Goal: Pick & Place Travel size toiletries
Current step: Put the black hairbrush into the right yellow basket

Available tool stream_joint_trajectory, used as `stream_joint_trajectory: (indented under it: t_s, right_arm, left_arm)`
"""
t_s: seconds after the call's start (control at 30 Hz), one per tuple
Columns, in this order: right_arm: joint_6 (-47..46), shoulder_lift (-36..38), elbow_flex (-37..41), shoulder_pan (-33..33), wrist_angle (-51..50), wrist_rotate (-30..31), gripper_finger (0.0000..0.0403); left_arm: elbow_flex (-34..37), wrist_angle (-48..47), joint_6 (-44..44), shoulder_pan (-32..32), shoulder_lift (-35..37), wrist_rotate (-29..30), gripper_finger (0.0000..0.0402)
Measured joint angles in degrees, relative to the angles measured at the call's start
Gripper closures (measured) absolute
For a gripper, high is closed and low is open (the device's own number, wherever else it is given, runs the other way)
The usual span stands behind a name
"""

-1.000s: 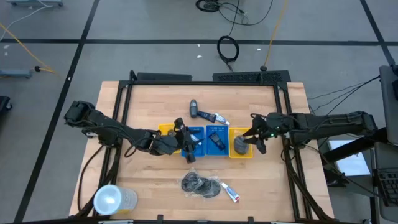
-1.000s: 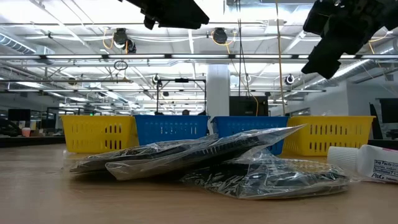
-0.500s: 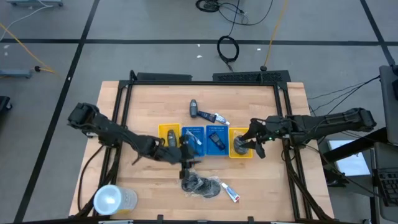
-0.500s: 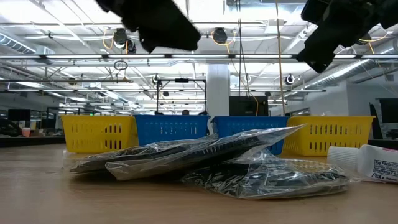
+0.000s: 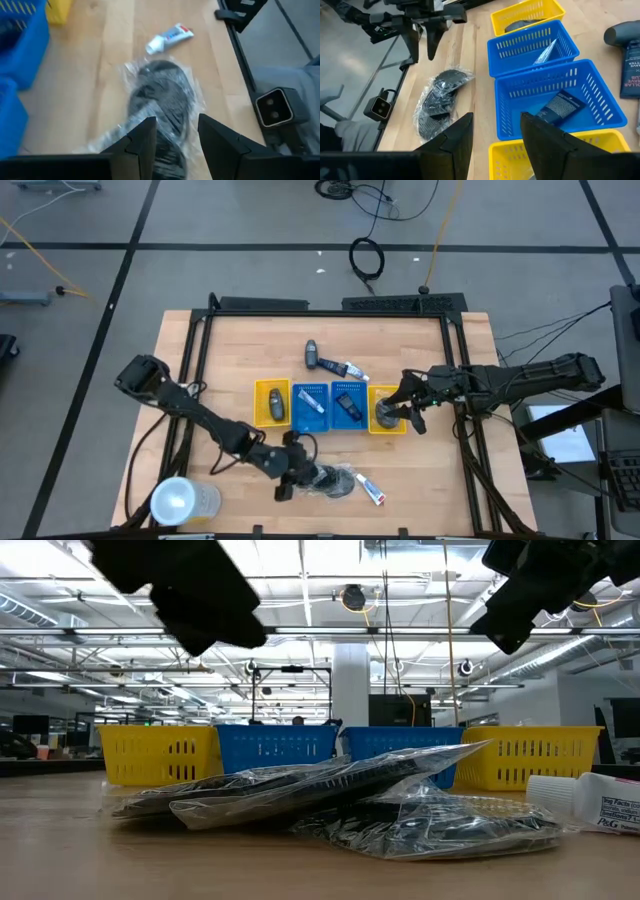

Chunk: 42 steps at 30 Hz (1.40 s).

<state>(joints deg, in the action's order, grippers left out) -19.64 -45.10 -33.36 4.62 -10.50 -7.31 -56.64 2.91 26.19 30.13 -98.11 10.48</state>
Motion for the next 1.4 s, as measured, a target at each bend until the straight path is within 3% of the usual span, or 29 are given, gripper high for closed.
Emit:
stream_joint_trajectory:
  t_s: [0.3,0.4,0.63,0.77,0.9,1.4]
  right_arm:
    - [0.8,0.0,0.0,0.0,0.0,0.0,0.0247]
    - [0.9,0.0,0.0,0.0,0.0,0.0,0.0247]
    - [1.0,0.0,0.0,0.0,0.5,-0.2,0.0247]
    - [2.1,0.0,0.0,0.0,0.4,-0.2,0.0247]
    - [2.4,0.0,0.0,0.0,0.5,-0.2,0.0247]
    - [3.9,0.0,0.0,0.0,0.4,-0.2,0.0248]
  left_arm:
    - [0.0,-0.2,11.3,3.5,-3.6,-0.1,0.0254]
    - [-2.9,-1.9,12.5,4.3,-5.0,-0.2,0.0254]
    - [-20.8,-29.3,12.6,5.0,-13.9,0.0,0.0254]
    - [-28.3,-38.5,12.8,4.5,-18.6,-1.6,0.0254]
    - [-31.1,-38.2,14.4,4.0,-19.9,-4.5,0.0254]
    - [-31.1,-39.6,19.7,3.8,-19.9,-4.4,0.0254]
